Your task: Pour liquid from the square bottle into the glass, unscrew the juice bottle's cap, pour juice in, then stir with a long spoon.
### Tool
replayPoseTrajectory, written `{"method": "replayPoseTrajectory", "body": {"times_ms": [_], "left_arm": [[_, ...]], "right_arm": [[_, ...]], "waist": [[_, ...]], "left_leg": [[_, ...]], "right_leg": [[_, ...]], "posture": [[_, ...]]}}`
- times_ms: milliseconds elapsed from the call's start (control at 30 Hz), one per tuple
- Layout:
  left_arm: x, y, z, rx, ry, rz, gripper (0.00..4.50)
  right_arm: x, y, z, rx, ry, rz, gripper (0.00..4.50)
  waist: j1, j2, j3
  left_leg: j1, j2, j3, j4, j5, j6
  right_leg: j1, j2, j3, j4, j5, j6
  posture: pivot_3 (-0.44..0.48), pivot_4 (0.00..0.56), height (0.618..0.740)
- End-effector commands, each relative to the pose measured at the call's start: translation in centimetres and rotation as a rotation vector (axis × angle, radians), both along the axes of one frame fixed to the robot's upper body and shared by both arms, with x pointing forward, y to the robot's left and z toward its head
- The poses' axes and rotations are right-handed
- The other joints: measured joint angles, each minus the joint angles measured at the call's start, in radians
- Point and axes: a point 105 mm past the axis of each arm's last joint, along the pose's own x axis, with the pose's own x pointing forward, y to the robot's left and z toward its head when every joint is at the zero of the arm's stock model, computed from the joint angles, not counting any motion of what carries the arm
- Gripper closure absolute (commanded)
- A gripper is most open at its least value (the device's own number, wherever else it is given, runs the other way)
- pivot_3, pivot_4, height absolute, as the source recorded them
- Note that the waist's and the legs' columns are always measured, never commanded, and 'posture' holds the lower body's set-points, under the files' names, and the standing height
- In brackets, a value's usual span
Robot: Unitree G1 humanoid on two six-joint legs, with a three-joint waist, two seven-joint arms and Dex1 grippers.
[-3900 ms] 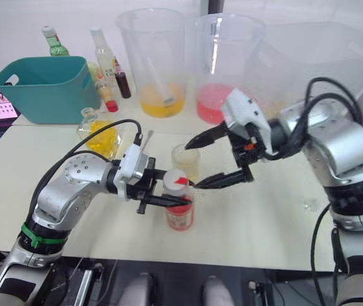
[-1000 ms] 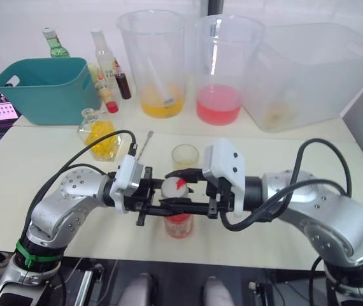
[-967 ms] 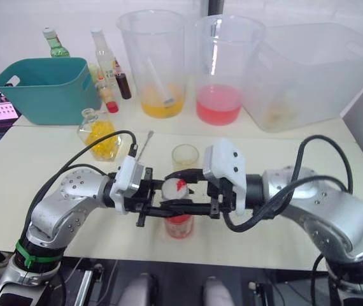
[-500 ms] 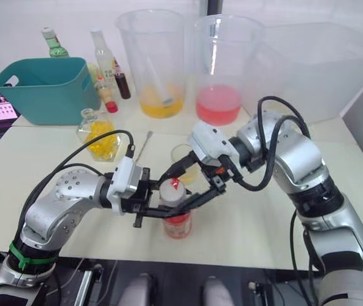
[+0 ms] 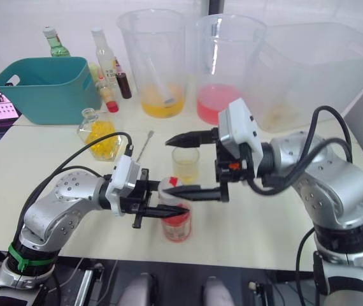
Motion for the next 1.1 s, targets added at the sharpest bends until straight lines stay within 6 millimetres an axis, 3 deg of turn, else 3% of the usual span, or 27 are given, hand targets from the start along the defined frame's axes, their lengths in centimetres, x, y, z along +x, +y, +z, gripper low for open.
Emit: {"method": "replayPoseTrajectory", "body": {"times_ms": [33, 133, 333, 633, 867, 1033, 1100], "left_arm": [[-1.2, -0.7, -0.6, -0.001, 0.065, -0.106, 3.12], [-1.2, -0.8, -0.5, 0.0, 0.059, -0.118, 3.12], [-1.1, -0.9, -0.4, -0.006, 0.059, -0.129, 3.12], [-0.6, -1.1, -0.4, -0.005, 0.05, -0.112, 3.12], [-1.2, -0.3, -0.5, 0.013, 0.035, -0.077, 3.12], [-3.7, 0.2, -1.5, 0.061, 0.005, -0.111, 3.12], [-5.1, 0.4, -1.9, 0.077, -0.01, -0.119, 3.12]], "right_arm": [[-0.5, -0.2, 0.0, 0.039, 0.009, -0.124, 0.01], [-0.3, 0.1, -0.9, 0.043, 0.05, -0.209, 0.01], [-0.3, 0.6, -0.9, 0.121, 0.086, -0.269, 0.01], [-0.8, 0.8, -1.5, 0.086, 0.126, -0.224, 2.81], [0.0, 0.7, -2.6, -0.088, 0.104, 0.019, 2.83], [0.9, 0.7, -2.3, -0.192, -0.016, 0.273, 2.83], [1.0, 1.0, -2.0, -0.196, 0.009, 0.39, 2.83]], "waist": [[0.0, 0.0, 0.0], [-0.001, 0.0, 0.0], [0.0, 0.0, 0.0], [0.0, 0.0, 0.0], [-0.001, 0.0, 0.0], [-0.012, 0.0, 0.0], [-0.02, 0.0, 0.0]], "left_leg": [[0.0, 0.0, 0.0, 0.0, 0.0, 0.0], [0.0, -0.001, 0.001, 0.0, 0.0, 0.0], [-0.001, -0.001, 0.001, 0.0, 0.0, 0.0], [-0.001, -0.001, 0.0, 0.0, 0.0, 0.0], [0.0, -0.001, 0.0, 0.0, 0.0, 0.0], [0.001, 0.0, 0.0, 0.0, 0.0, 0.0], [0.001, 0.001, 0.0, 0.0, 0.0, 0.0]], "right_leg": [[0.0, 0.0, 0.0, 0.0, 0.0, 0.0], [0.0, -0.001, 0.001, -0.001, 0.0, 0.0], [0.0, -0.001, 0.001, 0.0, 0.0, 0.0], [0.0, -0.001, 0.0, -0.001, 0.0, 0.0], [0.001, -0.001, 0.0, -0.001, 0.0, 0.0], [0.001, 0.0, 0.0, -0.001, 0.0, 0.0], [0.001, 0.001, 0.0, -0.001, 0.0, 0.0]], "posture": [[0.0, 0.15, 0.719], [0.0, 0.15, 0.719], [0.0, 0.15, 0.719], [0.0, 0.15, 0.719], [0.0, 0.15, 0.719], [0.0, 0.15, 0.719], [0.0, 0.15, 0.719]]}}
